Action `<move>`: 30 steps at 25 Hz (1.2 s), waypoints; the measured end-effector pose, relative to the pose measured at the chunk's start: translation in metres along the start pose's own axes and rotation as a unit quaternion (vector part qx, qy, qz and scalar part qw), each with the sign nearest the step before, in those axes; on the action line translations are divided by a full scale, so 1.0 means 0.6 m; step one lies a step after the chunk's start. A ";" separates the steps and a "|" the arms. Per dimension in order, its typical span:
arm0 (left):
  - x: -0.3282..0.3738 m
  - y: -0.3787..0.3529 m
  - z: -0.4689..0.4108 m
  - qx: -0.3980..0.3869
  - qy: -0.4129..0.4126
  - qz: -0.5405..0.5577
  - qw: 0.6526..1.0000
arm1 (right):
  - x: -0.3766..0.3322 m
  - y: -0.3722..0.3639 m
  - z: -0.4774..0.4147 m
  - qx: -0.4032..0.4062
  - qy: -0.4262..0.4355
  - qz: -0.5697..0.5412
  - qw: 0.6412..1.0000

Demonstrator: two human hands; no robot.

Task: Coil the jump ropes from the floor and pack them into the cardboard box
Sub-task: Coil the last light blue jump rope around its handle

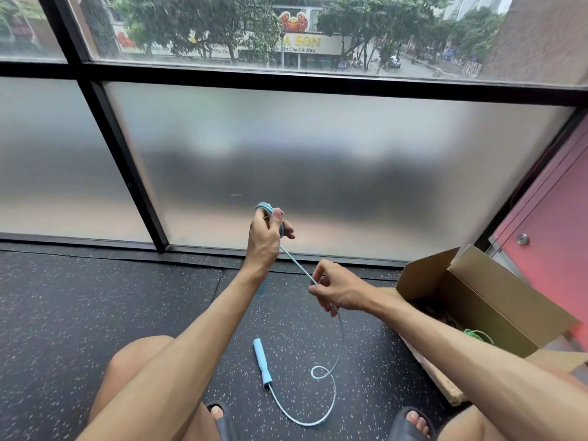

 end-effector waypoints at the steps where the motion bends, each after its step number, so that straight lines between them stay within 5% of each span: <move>1: -0.001 -0.003 0.002 0.001 -0.018 -0.045 0.999 | -0.010 0.005 0.001 0.015 0.013 0.048 0.999; 4: -0.005 -0.012 0.007 -0.043 -0.054 -0.153 0.986 | -0.045 0.015 0.008 0.058 0.085 0.185 0.977; 8: -0.017 -0.020 0.019 -0.172 -0.012 -0.233 0.957 | -0.055 0.038 0.030 0.136 0.150 0.202 0.958; 14: -0.012 -0.049 0.071 -0.358 0.165 -0.131 0.909 | -0.052 0.069 0.038 0.214 0.205 0.180 0.938; 18: 0.001 -0.039 0.071 -0.382 0.212 0.015 0.900 | -0.046 0.084 0.031 0.233 0.204 0.144 0.940; 24: 0.017 -0.027 0.062 -0.398 0.278 0.243 0.840 | -0.036 0.078 0.020 0.203 0.167 0.009 0.965; 30: 0.040 -0.017 0.036 -0.236 0.225 0.409 0.852 | -0.013 0.048 0.013 0.048 0.010 -0.163 0.985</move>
Point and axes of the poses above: each hand's wrist, its own z-axis away from the middle knuckle, its own y-axis out of the back of the hand, x = y × z, the point moved 3 cm from there along -z, towards the middle knuckle, and after that the axes turned 1 degree about x, right-handed, at the moved point
